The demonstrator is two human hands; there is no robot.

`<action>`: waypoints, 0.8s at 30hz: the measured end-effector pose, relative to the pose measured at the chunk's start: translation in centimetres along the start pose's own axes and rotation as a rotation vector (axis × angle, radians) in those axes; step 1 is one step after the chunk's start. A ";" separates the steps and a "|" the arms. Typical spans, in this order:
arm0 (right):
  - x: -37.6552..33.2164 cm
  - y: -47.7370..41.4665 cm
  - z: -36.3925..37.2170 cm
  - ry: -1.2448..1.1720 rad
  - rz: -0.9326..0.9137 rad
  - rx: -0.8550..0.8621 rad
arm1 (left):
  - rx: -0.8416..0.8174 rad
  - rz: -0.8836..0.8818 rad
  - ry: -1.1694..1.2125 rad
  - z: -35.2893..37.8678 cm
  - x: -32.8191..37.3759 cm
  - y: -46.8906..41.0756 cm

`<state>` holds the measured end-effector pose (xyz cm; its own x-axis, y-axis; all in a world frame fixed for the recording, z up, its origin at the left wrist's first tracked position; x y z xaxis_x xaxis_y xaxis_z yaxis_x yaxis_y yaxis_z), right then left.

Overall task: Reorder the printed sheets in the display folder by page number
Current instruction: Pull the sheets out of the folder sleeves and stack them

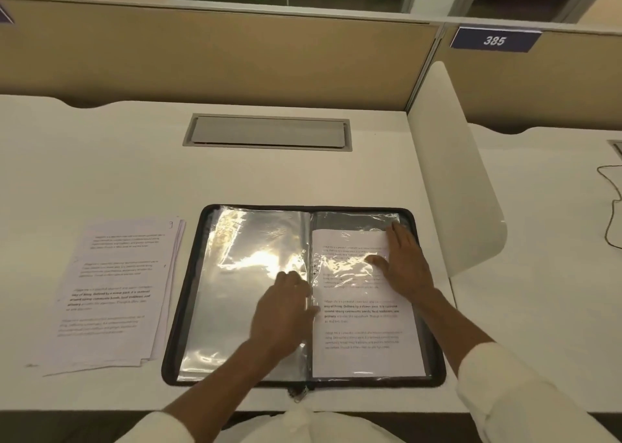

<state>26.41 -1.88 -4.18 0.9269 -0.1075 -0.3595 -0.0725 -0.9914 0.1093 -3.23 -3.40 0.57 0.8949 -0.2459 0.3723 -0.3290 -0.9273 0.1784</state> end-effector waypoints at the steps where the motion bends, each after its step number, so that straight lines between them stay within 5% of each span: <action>1: 0.2 -0.6 -0.1 0.003 -0.001 -0.021 | -0.017 0.031 -0.008 0.7 1.0 -0.1; 5: 0.0 -1.5 -0.6 0.051 -0.060 -0.020 | -0.013 0.093 -0.031 2.3 3.5 -0.2; 11: -1.3 -1.5 -2.6 -0.151 -0.099 0.248 | 0.025 -0.068 0.168 2.6 4.0 -1.3; 14: -0.8 -3.4 -2.9 -0.196 -0.043 0.123 | 0.057 -0.095 0.161 2.7 4.7 -2.3; 19: -1.1 -7.2 -4.0 0.079 -0.162 -0.101 | 0.061 -0.053 -0.022 4.7 6.0 -2.7; 24: -2.1 -11.9 -4.8 0.003 -0.098 -0.324 | 0.123 -0.096 -0.017 7.6 5.3 -0.4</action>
<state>27.05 10.47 -0.28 0.9248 -0.0122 -0.3802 0.1372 -0.9215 0.3633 3.93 -6.49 -4.42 0.9260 -0.1579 0.3428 -0.2028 -0.9742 0.0989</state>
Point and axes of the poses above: each hand's wrist, its own y-axis away from the middle knuckle, its own z-axis out of the palm, x = y × z, the point moved 3 cm from there along -y, towards the middle knuckle, and after that the axes turned 11 degrees about -z, right-handed, at the moved point
